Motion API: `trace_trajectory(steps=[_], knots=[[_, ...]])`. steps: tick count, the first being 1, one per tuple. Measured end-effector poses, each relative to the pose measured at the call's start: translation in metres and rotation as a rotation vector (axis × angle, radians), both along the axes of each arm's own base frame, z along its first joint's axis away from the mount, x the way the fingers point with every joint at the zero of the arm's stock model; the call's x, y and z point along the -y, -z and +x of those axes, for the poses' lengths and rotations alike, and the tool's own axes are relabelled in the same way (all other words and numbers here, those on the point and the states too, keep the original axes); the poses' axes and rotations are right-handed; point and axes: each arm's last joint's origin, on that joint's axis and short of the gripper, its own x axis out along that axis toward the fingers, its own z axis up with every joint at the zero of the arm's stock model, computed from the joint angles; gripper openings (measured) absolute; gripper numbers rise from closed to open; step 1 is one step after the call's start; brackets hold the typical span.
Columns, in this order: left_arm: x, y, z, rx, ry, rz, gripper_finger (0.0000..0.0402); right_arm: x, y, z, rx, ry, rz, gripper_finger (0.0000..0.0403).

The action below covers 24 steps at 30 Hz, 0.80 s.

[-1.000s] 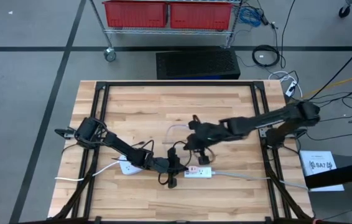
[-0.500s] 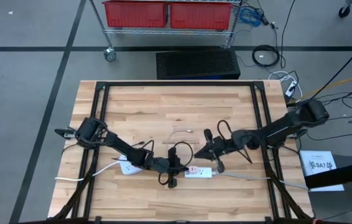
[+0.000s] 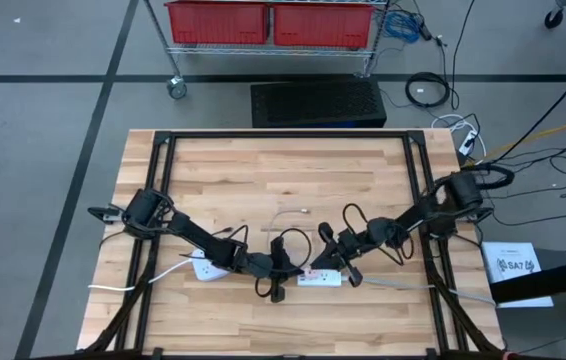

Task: Insert USB
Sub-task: Insert the pink charger cable into the pink charger adapter on the right white outlet extension

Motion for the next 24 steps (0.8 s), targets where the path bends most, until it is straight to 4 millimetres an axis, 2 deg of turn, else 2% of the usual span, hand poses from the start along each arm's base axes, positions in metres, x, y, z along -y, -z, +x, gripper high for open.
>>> trace_trajectory(steps=[2,8,24], knots=[[0.0,0.0,0.0,0.0,0.0,0.0,0.0021,-0.001,0.008,0.002,-0.038,0.005,0.0,0.0],[0.0,0.0,0.0,0.0,0.0,0.0,0.0021,-0.006,0.014,0.011,-0.038,-0.006,-0.01,0.0],[0.0,0.0,0.0,0.0,-0.001,-0.001,0.0021,-0.004,0.025,0.007,-0.09,-0.018,-0.046,0.0]])
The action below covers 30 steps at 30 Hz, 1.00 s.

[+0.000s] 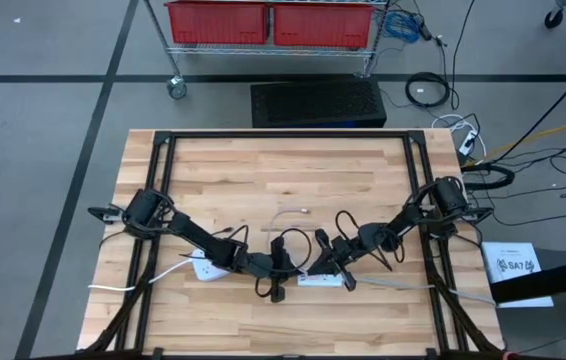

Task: Insert USB
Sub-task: Insert the pink charger cable into the pink charger adapter on the right white outlet extension

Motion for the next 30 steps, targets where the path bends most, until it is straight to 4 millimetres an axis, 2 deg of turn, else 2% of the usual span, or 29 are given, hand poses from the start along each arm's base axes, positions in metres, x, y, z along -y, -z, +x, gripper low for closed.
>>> trace_trajectory(steps=[19,30], knots=[[0.0,0.0,0.0,0.0,-0.002,-0.003,0.0021,0.011,0.0,0.001,0.047,-0.012,-0.07,0.0],[0.0,0.0,0.0,-0.001,-0.006,-0.011,0.0021,0.009,-0.003,0.005,0.074,-0.032,-0.106,0.0]])
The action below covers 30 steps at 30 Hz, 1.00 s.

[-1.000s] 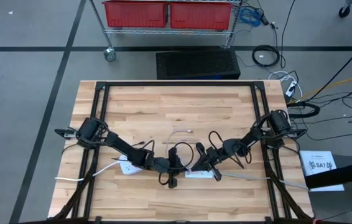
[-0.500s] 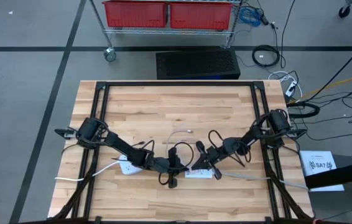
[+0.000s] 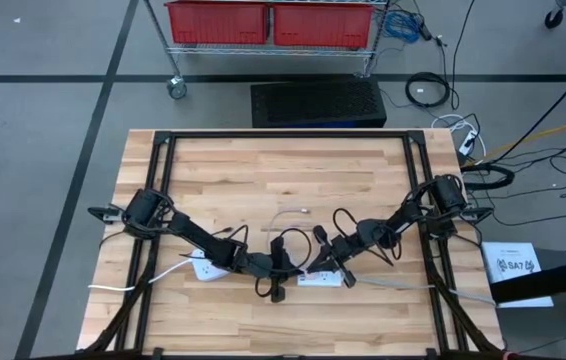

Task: Insert USB
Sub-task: Insert the pink charger cable into the pink charger adapter on the right white outlet extension

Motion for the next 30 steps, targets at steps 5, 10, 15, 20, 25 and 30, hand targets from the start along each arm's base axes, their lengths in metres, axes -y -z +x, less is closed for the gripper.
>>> trace_trajectory(steps=[5,10,15,20,25,30], knots=[[0.0,0.0,0.0,-0.001,-0.006,-0.012,0.0021,-0.0007,0.0016,0.0026,-0.02,-0.002,-0.015,0.0],[0.0,0.0,0.0,-0.001,-0.006,-0.012,0.0021,-0.0007,0.0,0.0025,0.003,-0.002,-0.023,0.0],[0.0,0.0,0.0,-0.001,-0.006,-0.012,0.0021,-0.0007,-0.0002,0.0025,0.005,-0.002,-0.023,0.0],[0.0,0.0,0.0,-0.001,-0.005,-0.012,0.0021,-0.0007,-0.0002,0.0025,0.009,-0.001,-0.029,0.0],[0.0,0.0,0.0,-0.001,-0.005,-0.012,0.0021,-0.0006,0.0001,0.0027,0.008,0.001,-0.035,0.0],[0.0,0.0,0.0,-0.001,-0.005,-0.012,0.0021,-0.0007,0.0004,0.003,0.004,0.001,-0.037,0.0]])
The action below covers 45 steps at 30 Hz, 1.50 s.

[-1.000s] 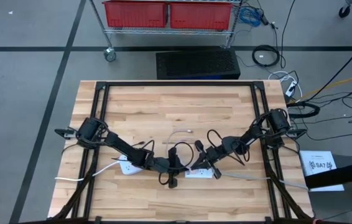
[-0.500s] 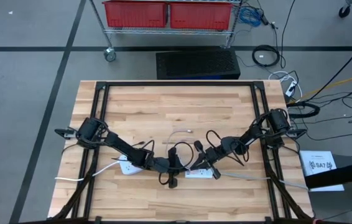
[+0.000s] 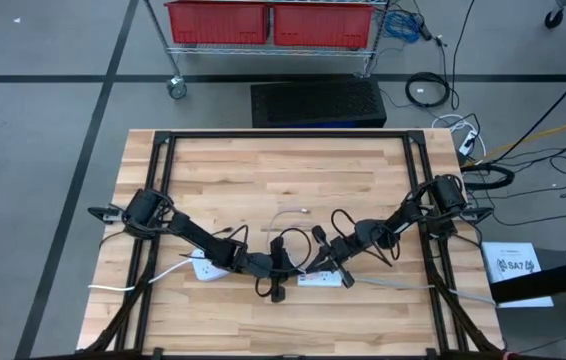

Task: Insert USB
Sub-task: Insert the pink charger cable into the pink charger adapter on the right white outlet extension

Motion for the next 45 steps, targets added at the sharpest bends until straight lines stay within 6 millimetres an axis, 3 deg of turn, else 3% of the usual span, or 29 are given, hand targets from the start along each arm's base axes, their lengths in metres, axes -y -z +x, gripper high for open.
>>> trace_trajectory(steps=[9,18,33,40,45], knots=[[0.0,0.0,0.0,0.0,-0.001,-0.001,0.0021,-0.001,0.001,-0.003,-0.007,-0.047,-0.004,0.0],[0.0,0.0,0.0,0.003,-0.001,-0.003,0.0022,0.004,0.01,-0.023,-0.055,-0.01,0.009,0.0],[0.0,-0.002,0.0,0.008,0.014,0.018,0.0022,-0.001,-0.007,-0.005,0.04,-0.079,0.027,0.0],[0.0,-0.004,0.0,0.01,0.015,0.02,0.0022,-0.002,-0.023,-0.007,0.115,-0.03,0.016,0.0],[0.0,-0.007,-0.001,0.011,0.022,0.035,0.0021,-0.002,-0.024,-0.007,0.115,-0.028,0.023,0.0]])
